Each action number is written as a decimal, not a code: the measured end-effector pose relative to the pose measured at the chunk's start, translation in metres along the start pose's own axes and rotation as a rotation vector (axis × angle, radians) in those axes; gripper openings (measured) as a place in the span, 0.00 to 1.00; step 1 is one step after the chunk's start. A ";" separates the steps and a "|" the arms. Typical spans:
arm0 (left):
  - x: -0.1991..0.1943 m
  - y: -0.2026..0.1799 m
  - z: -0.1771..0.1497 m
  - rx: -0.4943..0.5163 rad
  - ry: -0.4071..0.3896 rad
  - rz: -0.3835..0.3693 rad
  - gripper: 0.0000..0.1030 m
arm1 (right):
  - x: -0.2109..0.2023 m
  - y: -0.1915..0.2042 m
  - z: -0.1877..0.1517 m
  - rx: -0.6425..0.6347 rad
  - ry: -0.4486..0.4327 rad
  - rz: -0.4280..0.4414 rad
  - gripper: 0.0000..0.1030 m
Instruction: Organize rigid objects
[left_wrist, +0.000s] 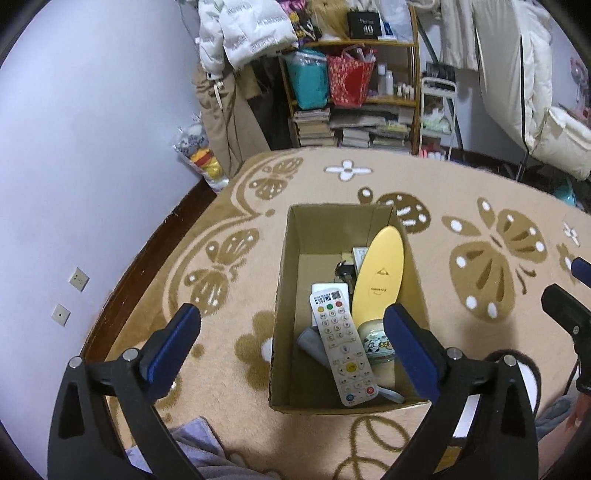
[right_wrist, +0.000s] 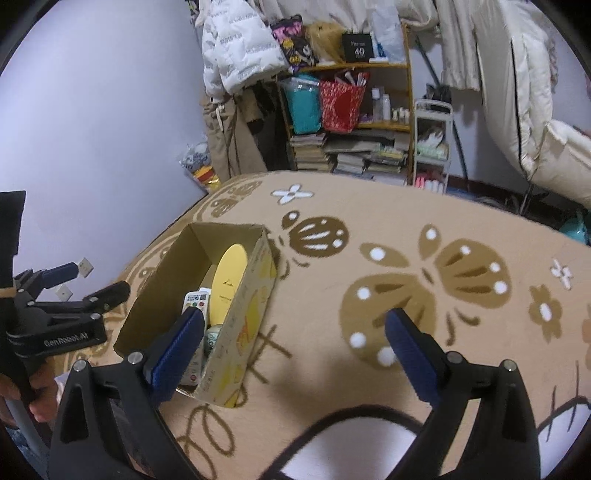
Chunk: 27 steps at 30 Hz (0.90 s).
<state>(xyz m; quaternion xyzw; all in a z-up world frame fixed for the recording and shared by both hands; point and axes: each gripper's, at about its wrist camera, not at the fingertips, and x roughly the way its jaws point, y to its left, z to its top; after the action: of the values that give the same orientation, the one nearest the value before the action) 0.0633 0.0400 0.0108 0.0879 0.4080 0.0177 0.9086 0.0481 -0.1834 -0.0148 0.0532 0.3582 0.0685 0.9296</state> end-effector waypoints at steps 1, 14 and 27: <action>-0.005 0.001 0.000 -0.006 -0.018 0.008 0.96 | -0.004 0.000 -0.001 -0.007 -0.012 -0.008 1.00; -0.067 -0.016 -0.020 -0.003 -0.194 0.024 0.96 | -0.057 -0.015 -0.022 0.003 -0.176 0.021 1.00; -0.067 -0.025 -0.032 -0.025 -0.255 -0.012 0.96 | -0.064 -0.030 -0.042 0.030 -0.285 -0.013 1.00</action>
<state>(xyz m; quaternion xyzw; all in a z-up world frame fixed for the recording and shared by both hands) -0.0061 0.0130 0.0346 0.0757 0.2896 0.0057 0.9541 -0.0246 -0.2213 -0.0075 0.0741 0.2240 0.0490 0.9705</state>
